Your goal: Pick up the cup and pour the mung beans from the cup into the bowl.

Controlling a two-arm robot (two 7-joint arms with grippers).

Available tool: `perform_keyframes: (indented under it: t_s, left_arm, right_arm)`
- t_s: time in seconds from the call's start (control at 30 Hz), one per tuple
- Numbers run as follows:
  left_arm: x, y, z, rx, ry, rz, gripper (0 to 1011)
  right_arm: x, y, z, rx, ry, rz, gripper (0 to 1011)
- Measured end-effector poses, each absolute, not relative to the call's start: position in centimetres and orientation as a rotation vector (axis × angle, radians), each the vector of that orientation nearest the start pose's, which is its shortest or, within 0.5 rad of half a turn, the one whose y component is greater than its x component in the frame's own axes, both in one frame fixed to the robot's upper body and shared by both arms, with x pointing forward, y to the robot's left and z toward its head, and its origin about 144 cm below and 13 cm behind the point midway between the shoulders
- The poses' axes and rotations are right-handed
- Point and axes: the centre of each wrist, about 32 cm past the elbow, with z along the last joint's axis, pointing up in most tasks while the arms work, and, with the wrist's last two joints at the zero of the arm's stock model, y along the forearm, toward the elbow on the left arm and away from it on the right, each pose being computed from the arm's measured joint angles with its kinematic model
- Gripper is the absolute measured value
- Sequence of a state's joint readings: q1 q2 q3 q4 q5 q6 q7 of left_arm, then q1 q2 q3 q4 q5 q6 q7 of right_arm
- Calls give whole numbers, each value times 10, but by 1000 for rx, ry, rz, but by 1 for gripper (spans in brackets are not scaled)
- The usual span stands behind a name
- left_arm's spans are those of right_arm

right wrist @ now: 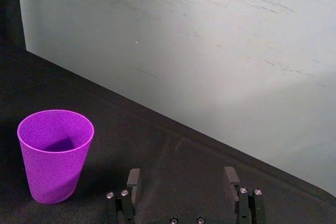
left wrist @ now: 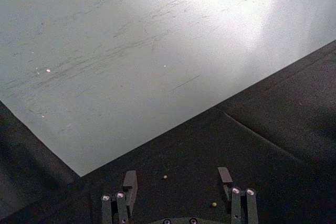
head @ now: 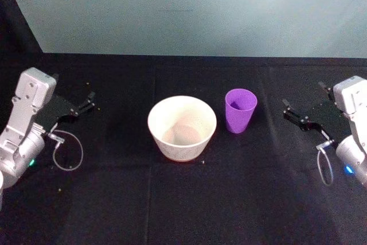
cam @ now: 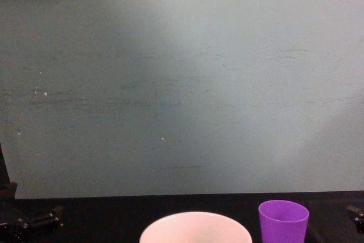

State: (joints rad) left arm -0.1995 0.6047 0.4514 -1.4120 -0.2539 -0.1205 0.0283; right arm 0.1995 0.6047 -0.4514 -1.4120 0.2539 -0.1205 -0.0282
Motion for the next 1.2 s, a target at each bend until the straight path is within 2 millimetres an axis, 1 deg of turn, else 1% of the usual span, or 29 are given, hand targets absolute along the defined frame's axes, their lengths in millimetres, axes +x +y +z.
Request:
perform_keyframes:
  t_s: [1.1,1.2]
  left_arm:
    - [489,310,1140,304,-285,1248,1000]
    - [489,310,1140,304,-285,1248,1000]
  right_arm:
    - [489,-310,1140,-305,-285,-1248,1003]
    - [480,-309,1145,-283,-301,-1234,1003]
